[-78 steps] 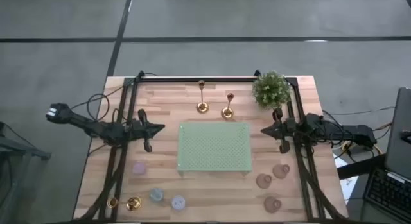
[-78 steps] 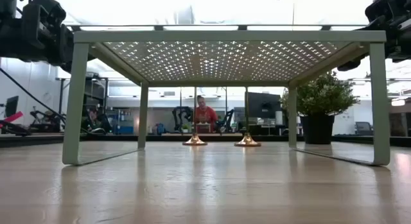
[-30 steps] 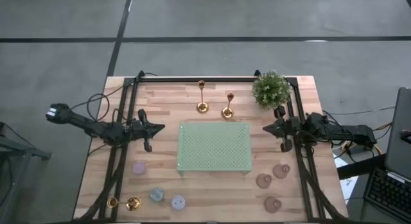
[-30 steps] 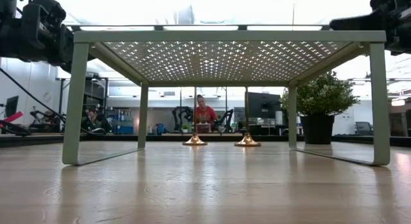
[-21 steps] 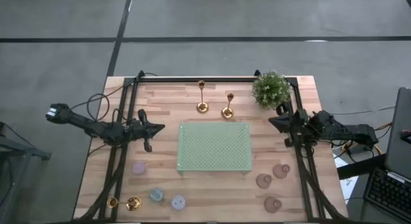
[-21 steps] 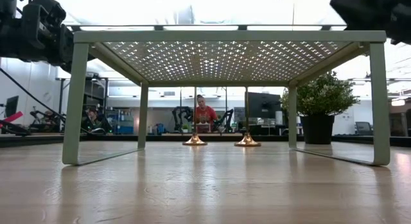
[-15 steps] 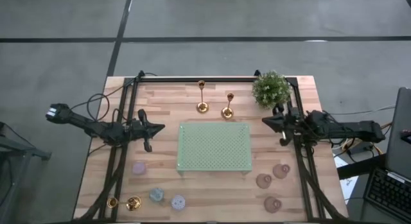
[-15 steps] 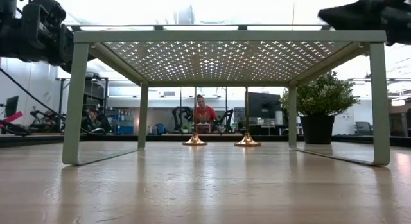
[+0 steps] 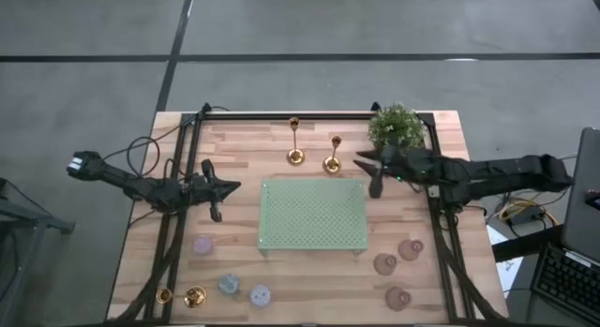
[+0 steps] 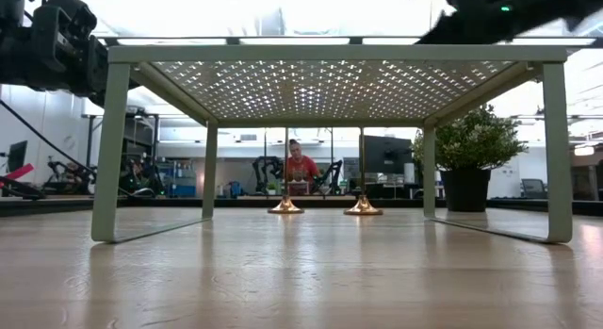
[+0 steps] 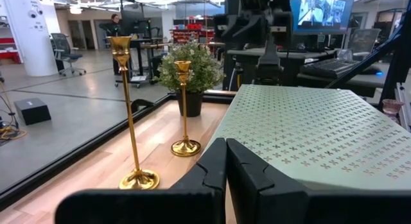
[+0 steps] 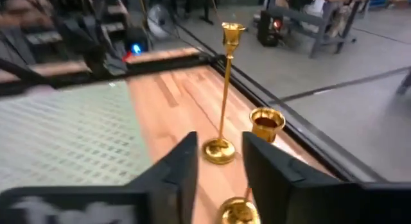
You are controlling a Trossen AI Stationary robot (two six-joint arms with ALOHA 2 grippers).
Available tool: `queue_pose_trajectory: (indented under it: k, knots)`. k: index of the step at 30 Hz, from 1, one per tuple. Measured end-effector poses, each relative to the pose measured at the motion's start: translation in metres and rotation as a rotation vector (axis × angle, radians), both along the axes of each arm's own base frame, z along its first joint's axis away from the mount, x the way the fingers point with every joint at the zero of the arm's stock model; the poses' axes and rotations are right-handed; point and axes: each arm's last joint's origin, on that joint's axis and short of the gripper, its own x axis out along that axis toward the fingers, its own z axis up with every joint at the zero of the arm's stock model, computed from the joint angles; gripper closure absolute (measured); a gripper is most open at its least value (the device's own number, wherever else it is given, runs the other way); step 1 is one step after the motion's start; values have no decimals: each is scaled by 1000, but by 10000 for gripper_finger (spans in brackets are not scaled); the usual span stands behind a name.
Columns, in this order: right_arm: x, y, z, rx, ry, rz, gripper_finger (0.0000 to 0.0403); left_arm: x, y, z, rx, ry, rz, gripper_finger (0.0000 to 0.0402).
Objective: Pick & Place candle stick holders
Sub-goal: Put the top right gold candle holder on the shelf
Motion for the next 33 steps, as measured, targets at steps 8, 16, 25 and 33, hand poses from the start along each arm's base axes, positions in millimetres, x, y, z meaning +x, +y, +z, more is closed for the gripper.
queue_pose_trajectory:
  k: [8, 16, 25, 33]
  knots:
    - [32, -25, -11, -16, 159, -3, 167, 0, 0, 0, 0, 0, 0, 389]
    - [39, -42, -33, 4, 185, -3, 147, 0, 0, 0, 0, 1, 0, 389]
    - [44, -58, -56, 28, 168, -61, 164, 0, 0, 0, 0, 0, 0, 389]
    - [54, -65, -69, 38, 161, -69, 163, 0, 0, 0, 0, 0, 0, 389]
